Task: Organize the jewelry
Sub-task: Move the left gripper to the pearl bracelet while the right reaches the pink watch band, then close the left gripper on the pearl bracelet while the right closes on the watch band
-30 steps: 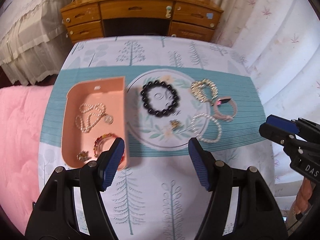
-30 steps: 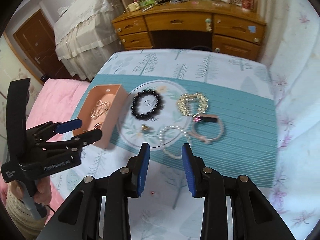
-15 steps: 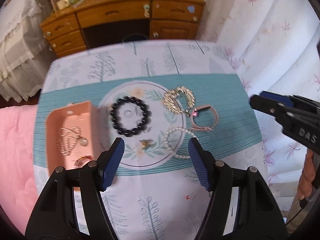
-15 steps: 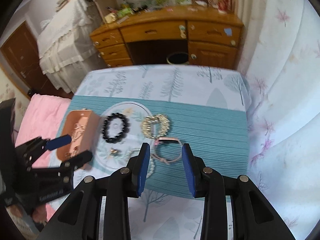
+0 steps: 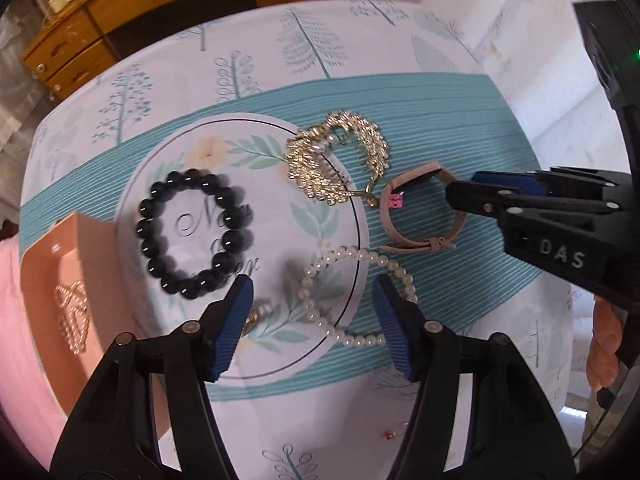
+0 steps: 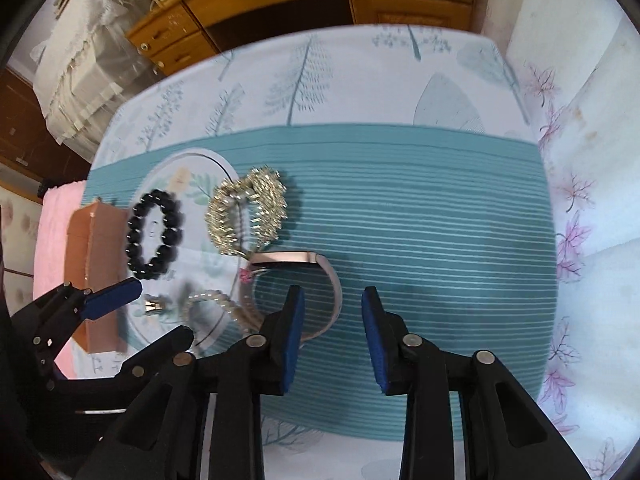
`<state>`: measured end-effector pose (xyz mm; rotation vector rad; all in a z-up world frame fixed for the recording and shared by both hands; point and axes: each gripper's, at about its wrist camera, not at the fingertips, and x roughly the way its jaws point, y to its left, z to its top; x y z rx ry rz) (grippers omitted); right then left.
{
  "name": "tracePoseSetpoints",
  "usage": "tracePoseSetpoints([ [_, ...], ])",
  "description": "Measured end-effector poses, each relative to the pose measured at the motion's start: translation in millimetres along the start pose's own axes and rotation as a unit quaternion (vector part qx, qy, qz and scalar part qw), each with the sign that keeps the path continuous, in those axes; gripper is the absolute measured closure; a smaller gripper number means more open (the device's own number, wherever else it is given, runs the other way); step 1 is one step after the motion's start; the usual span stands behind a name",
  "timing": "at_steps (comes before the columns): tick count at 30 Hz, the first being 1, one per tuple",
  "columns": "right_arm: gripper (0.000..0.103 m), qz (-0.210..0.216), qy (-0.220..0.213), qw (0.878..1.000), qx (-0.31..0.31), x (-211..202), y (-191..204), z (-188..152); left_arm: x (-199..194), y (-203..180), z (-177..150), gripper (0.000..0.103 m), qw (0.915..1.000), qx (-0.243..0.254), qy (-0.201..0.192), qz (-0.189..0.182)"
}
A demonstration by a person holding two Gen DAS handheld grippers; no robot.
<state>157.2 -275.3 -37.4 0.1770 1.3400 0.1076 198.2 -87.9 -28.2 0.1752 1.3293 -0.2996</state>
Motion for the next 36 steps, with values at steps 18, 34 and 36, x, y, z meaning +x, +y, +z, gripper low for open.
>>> tracePoseSetpoints([
  [18, 0.097, -0.007, -0.008, 0.999, 0.05, 21, -34, -11, 34, -12, 10, 0.074, 0.9978, 0.059, 0.03, -0.002],
  [34, 0.097, 0.01, -0.005, 0.999, 0.051, 13, -35, -21, 17, 1, -6, 0.098, 0.9997, 0.02, -0.007, -0.007],
  [36, 0.097, 0.01, -0.005, 0.999, 0.049, 12, -33, -24, 7, 0, -9, 0.098, 0.9997, 0.019, -0.017, -0.007],
])
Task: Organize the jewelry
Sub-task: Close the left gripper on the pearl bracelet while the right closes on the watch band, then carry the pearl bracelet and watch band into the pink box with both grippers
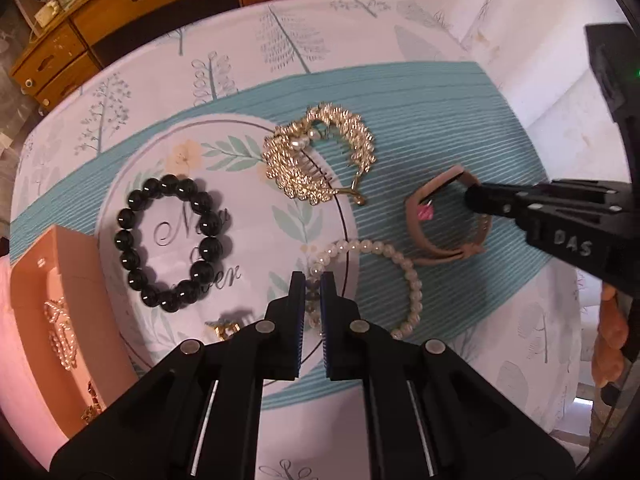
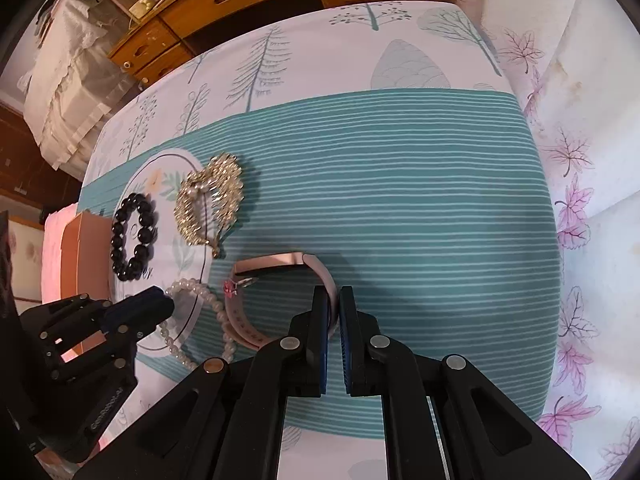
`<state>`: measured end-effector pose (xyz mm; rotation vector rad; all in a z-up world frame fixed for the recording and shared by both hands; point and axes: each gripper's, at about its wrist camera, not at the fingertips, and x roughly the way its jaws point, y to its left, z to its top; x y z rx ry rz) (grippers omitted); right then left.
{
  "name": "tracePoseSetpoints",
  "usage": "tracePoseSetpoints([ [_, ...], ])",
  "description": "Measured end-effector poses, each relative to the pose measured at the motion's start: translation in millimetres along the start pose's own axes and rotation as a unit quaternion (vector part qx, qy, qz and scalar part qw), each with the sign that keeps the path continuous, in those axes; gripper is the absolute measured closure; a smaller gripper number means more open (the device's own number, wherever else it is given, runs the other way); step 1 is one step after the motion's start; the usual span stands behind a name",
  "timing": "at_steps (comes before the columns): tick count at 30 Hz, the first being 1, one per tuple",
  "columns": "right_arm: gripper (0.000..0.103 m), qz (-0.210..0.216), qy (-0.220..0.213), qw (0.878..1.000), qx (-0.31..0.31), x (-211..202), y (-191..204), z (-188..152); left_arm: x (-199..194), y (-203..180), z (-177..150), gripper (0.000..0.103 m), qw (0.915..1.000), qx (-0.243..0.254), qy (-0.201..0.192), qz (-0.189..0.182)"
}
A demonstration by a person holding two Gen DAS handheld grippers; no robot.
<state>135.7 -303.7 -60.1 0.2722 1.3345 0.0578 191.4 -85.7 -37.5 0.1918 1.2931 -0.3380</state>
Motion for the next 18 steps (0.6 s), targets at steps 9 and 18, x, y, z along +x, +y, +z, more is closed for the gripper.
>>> tracePoseSetpoints([
  [9, 0.097, 0.007, -0.016, 1.0, -0.02, -23, 24, -13, -53, 2, -1, 0.098, 0.9988, -0.018, -0.045, -0.002],
  [18, 0.097, 0.008, -0.045, 0.997, -0.066, -64, 82, -30, -122, 32, -23, 0.098, 0.9938, -0.046, -0.101, 0.002],
])
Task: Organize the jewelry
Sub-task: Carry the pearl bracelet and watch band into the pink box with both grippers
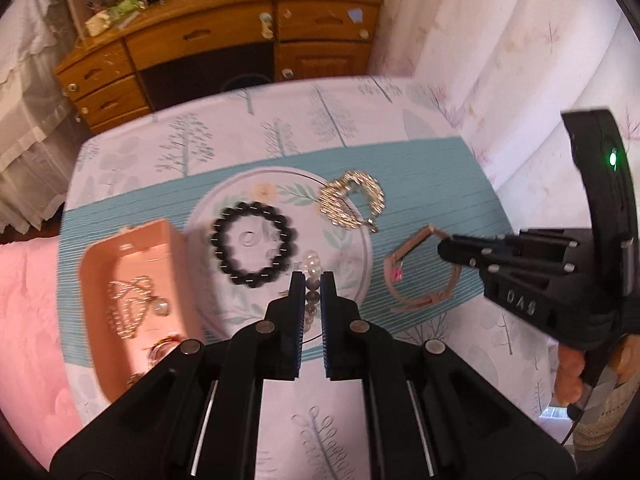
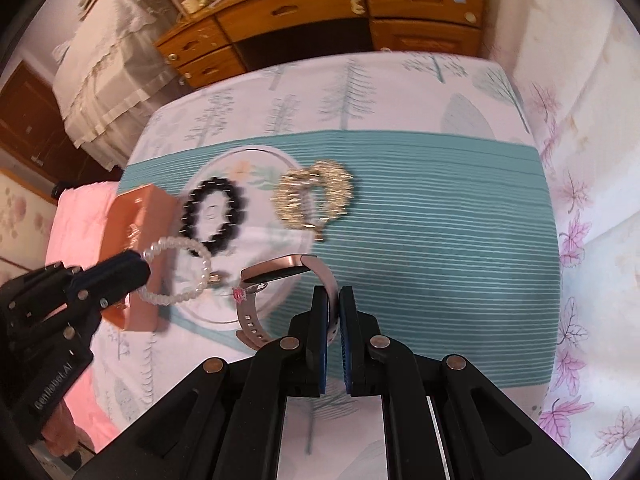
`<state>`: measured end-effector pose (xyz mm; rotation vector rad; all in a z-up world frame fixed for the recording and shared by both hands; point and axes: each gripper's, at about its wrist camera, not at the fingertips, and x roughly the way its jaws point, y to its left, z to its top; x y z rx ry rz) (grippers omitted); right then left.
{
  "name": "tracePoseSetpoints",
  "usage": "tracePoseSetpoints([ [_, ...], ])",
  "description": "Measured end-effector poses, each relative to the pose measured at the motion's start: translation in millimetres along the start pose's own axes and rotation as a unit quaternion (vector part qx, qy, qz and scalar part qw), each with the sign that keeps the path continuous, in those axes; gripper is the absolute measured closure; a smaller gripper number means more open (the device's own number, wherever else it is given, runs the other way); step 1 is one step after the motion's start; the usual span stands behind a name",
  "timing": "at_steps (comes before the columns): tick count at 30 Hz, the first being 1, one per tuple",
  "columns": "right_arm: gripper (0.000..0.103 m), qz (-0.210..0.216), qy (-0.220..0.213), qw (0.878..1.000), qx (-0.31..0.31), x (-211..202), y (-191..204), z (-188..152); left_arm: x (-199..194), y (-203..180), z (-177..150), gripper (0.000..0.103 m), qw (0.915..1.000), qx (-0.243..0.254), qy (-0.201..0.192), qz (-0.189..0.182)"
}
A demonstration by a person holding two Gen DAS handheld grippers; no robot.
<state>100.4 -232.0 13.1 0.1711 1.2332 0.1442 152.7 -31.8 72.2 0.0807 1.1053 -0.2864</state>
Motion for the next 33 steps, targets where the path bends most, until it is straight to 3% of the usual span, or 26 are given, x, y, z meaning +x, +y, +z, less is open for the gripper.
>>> tracePoseSetpoints([
  [8, 0.097, 0.012, -0.016, 0.998, -0.058, -17, 88, -7, -67, 61, -19, 0.098, 0.9977, -0.042, -0.047, 0.021],
  [13, 0.097, 0.024, -0.03, 0.996, -0.084, -16, 150, -7, -81, 99, -36, 0.098, 0.995, -0.064, -0.06, 0.048],
  [21, 0.097, 0.017, -0.066, 0.995, -0.077, 1, 220, 8, -58, 152, -66, 0.098, 0.9929, -0.101, -0.039, 0.05],
  [27, 0.097, 0.043, -0.075, 0.995, -0.049, 25, 237, 29, -27, 168, -79, 0.098, 0.9939, -0.105, -0.029, 0.02],
  [33, 0.097, 0.051, -0.056, 0.996, -0.046, 67, 252, 42, -2, 180, -85, 0.098, 0.9924, -0.118, -0.028, 0.019],
])
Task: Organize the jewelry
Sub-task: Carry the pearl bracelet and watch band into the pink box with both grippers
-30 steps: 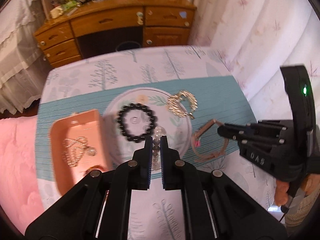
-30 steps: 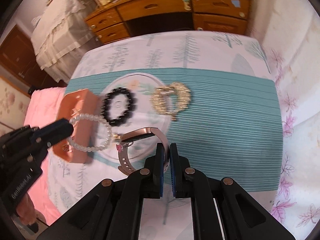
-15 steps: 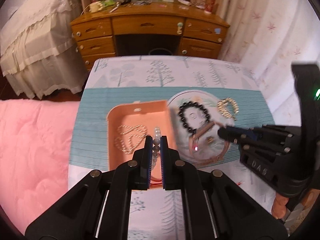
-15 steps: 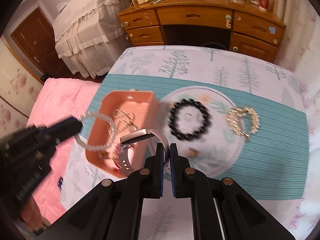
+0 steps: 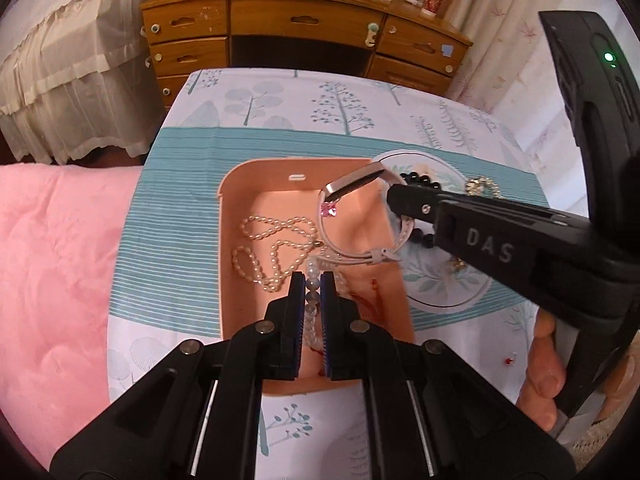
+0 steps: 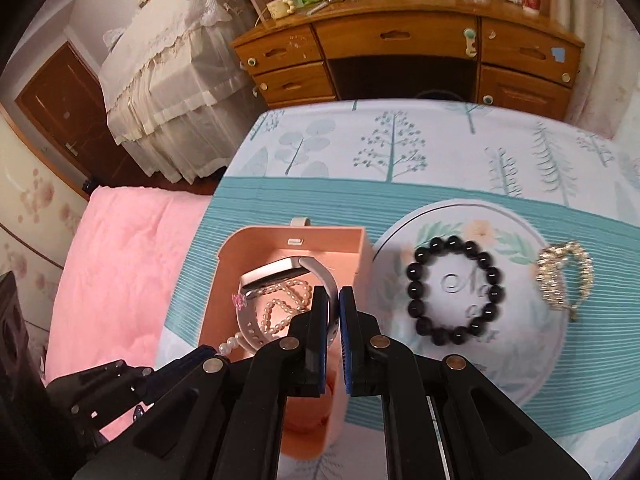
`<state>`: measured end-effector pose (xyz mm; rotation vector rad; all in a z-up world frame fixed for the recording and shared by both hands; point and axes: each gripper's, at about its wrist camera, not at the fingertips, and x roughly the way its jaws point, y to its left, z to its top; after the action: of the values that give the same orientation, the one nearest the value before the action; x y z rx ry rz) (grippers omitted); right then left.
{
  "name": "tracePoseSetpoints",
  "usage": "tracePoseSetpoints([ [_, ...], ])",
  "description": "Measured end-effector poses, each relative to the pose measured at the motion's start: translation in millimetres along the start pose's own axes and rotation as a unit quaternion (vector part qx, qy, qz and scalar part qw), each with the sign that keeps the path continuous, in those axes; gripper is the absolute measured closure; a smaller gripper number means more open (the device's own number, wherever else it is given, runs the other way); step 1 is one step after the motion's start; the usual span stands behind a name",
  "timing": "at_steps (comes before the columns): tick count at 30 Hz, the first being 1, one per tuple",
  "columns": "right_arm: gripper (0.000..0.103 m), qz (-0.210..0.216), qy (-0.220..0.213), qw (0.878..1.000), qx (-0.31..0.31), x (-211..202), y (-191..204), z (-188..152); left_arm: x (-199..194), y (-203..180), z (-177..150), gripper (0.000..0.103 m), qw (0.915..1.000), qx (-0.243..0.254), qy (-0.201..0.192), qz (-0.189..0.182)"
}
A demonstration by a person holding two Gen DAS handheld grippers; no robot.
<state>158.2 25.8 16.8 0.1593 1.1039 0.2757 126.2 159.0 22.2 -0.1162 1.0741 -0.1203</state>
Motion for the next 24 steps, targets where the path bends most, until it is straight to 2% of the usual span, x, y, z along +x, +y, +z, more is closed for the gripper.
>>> tracePoseSetpoints([
  [8, 0.097, 0.002, 0.026, 1.0, -0.008, 49, 7, 2, 32, 20, -9, 0.097, 0.9982, -0.052, 0.023, 0.021],
  [11, 0.093, -0.001, 0.033, 0.999, -0.017, 60, 11, 1, 36, 20, -14, 0.093, 0.9969, -0.07, 0.021, 0.029],
  [12, 0.091, -0.002, 0.034, 0.999, -0.02, 62, 11, 1, 35, 19, -16, 0.089, 0.9966, -0.074, 0.018, 0.032],
  [16, 0.087, 0.005, 0.035, 0.999, -0.029, 68, 13, 1, 31, 10, -27, 0.073, 0.9955, -0.074, 0.001, 0.06],
  [24, 0.085, 0.019, 0.027, 0.999, -0.039, 46, 16, -5, 13, 0, -43, 0.071, 0.9931, -0.075, -0.015, 0.089],
])
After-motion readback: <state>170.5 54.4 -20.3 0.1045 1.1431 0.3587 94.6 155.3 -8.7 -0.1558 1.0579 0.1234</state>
